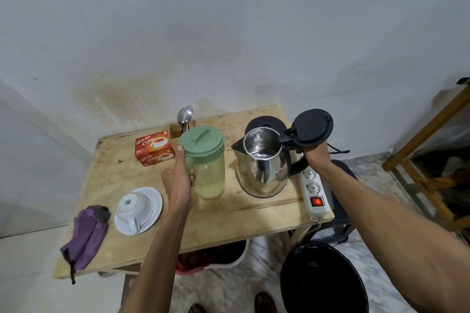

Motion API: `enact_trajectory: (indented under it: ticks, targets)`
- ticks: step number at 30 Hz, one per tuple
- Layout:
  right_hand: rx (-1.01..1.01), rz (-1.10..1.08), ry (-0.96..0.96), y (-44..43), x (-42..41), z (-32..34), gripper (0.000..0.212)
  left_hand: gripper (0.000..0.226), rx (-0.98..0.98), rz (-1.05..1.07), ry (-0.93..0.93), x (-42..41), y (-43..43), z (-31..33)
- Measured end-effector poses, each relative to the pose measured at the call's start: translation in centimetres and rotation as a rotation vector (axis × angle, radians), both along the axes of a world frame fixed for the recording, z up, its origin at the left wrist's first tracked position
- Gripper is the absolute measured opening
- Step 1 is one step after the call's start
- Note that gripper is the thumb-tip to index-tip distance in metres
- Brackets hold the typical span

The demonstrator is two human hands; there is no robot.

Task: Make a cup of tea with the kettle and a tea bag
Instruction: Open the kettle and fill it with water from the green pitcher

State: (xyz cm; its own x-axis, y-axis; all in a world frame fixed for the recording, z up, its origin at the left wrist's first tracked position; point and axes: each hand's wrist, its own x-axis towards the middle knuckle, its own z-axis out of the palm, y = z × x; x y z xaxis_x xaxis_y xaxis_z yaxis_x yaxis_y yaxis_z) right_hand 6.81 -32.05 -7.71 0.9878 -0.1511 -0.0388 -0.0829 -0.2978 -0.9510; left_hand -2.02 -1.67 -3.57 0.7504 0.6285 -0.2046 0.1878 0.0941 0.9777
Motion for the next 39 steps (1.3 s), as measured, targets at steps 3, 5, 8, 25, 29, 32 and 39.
enact_trajectory:
  ticks: [3,5,8,25,29,32,39]
  targets:
    - [0.005,0.004,-0.017,0.1,-0.4,0.5,0.021,0.05,-0.01,-0.009,-0.009,2.0,-0.8,-0.8]
    - [-0.014,0.002,-0.023,0.2,-0.6,0.9,0.031,0.049,-0.028,-0.027,-0.005,3.7,-1.1,-1.1]
    - [-0.027,0.004,-0.02,0.5,-0.8,1.2,0.037,0.047,-0.043,-0.053,-0.012,6.6,-1.7,-1.3]
    - [0.063,-0.025,-0.109,1.0,-1.3,1.5,0.024,0.037,-0.07,0.072,0.021,15.1,-2.7,-4.5]
    - [0.049,-0.039,-0.123,1.0,-1.3,1.4,0.026,0.039,-0.076,0.068,0.032,14.6,-2.9,-5.0]
    - [0.034,-0.053,-0.11,1.1,-1.2,1.2,0.023,0.044,-0.033,0.035,0.036,13.8,-2.8,-5.4]
    - [0.008,-0.033,-0.038,0.8,-1.2,1.3,0.032,0.044,0.128,-0.052,0.116,12.5,-1.8,-5.1]
